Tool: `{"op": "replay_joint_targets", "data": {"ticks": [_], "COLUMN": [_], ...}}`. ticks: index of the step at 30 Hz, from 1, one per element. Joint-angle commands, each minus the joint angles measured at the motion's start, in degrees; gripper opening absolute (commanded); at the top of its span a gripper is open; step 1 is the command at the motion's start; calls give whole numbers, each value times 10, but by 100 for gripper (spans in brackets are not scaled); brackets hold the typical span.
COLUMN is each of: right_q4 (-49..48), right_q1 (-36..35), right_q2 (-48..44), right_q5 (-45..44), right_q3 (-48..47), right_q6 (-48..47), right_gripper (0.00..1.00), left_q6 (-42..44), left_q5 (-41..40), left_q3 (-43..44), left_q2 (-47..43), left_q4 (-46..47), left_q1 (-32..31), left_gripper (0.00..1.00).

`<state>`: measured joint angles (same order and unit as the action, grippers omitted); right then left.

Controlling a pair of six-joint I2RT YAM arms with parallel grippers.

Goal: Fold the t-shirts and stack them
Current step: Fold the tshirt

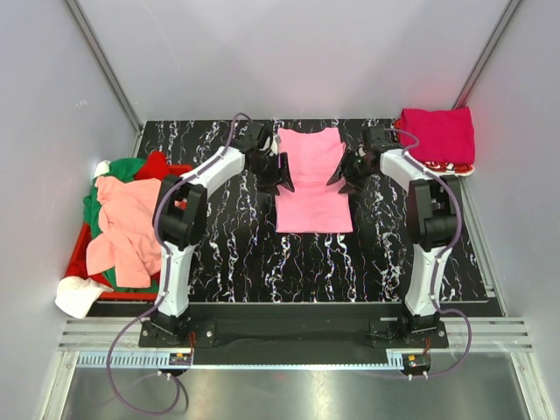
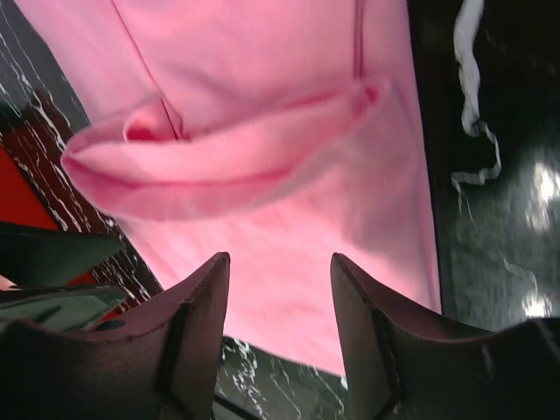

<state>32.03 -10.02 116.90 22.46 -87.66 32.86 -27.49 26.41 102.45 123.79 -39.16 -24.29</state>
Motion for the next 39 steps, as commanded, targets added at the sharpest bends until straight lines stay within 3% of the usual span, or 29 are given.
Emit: {"op": "replay_joint_targets", "data": {"ticks": [1,8,13,18,21,28,33,39], "right_q4": [-4,65,100,137,110,6,-65,-112], "right_q1": [-4,9,32,39,39,39,39,39], "right_q2": [55,178,240,208,118,-141,-220,-258], "right_q5": [26,9,-16,-62,-82,-70,-25,-24], "right_q3": [-91,-263,-370,-406,-330,47,257,364], "right_q6": [-26,-45,-39,-59,-72,-32,8,20], "right_gripper": [56,56,54,60,71,88,81,75], "left_q6": [-3,-5,-35,-18,-1,-20,-56,-112], "left_q5": [20,24,29,10,-22,-28,-16,-16], "left_q3": [69,222,264,301,228,-141,-321,-460], "left_q2": [28,145,175,161,71,-166,-244,-287], "left_q4": [26,-17,-7,-61,-47,39,127,227], "left_q1": [2,16,56,82,82,79,57,15], "left_gripper": [60,60,60,60,64,72,73,72]}}
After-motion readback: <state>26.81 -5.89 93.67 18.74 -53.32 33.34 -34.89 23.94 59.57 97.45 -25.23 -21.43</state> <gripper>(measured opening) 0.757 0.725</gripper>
